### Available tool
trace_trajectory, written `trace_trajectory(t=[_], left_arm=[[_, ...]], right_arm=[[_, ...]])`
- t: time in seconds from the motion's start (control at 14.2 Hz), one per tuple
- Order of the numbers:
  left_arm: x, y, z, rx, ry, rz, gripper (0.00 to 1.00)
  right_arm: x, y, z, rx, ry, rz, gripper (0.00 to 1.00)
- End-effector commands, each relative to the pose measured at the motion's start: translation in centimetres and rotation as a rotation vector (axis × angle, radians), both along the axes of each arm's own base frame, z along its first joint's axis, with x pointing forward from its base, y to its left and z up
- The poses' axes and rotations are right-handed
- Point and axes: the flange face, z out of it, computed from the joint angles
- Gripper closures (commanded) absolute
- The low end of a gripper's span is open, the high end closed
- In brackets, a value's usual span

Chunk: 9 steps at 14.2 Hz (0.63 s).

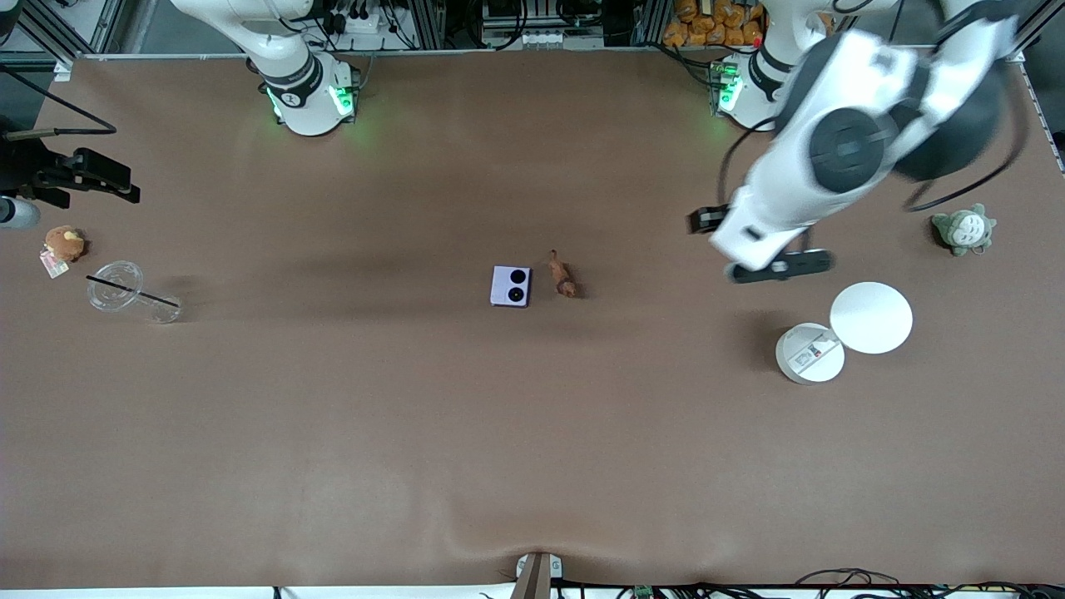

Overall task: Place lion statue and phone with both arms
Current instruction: 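Move the left gripper over the brown lion statue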

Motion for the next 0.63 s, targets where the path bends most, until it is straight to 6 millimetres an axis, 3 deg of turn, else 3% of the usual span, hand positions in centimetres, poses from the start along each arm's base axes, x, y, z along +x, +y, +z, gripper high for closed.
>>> trace_trajectory(t=[0.0,0.21,0.28,0.56], left_arm=[[0.3,-3.5,-2.3,0.004,-0.018,0.04,0.0],[0.0,-6.2,-6.7,0.021,0.027,0.079,0.0],[0.4,-6.6,-7.8,0.015,0.025,0.091,0.0],[0.4,-11.2,-11.5,0.003,-0.008,0.173,0.0]], right_arm=[[0.2,0.2,0.0,-0.003,0.002,-0.006,0.0],[0.2,0.2,-0.1,-0.003,0.004,-0.007,0.0],[0.2,0.2,-0.1,-0.003,0.004,-0.007,0.0],[0.2,0.2,-0.1,-0.003,0.005,-0.004,0.0]])
